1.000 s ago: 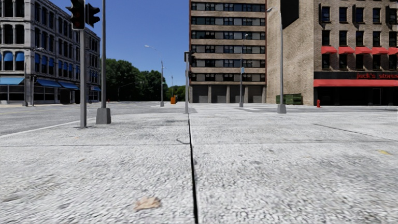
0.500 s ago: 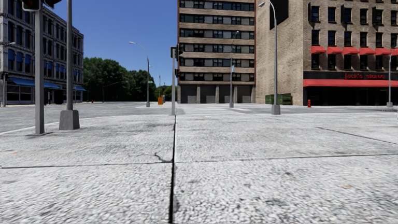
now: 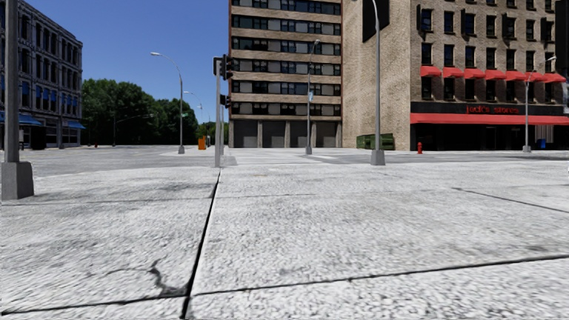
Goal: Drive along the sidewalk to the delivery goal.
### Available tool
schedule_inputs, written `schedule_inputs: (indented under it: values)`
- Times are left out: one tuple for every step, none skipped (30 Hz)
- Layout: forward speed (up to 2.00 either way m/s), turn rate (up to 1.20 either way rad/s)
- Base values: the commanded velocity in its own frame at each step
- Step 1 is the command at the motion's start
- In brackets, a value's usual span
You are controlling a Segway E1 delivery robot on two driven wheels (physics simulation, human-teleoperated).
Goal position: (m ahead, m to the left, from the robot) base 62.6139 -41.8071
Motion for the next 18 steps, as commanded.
schedule_inputs:
  values:
    - [2.0,-0.18]
    - [2.0,-0.18]
    - [2.0,0.0]
    - [2.0,0.0]
    - [2.0,0.0]
    - [2.0,0.0]
    - [2.0,0.0]
    - [2.0,0.0]
    - [2.0,0.0]
    - [2.0,0.0]
    - [2.0,0.0]
    - [2.0,0.0]
    - [2.0,0.0]
    - [2.0,0.0]
    - [2.0,0.0]
    - [2.0,0.0]
    - [2.0,0.0]
    - [2.0,0.0]
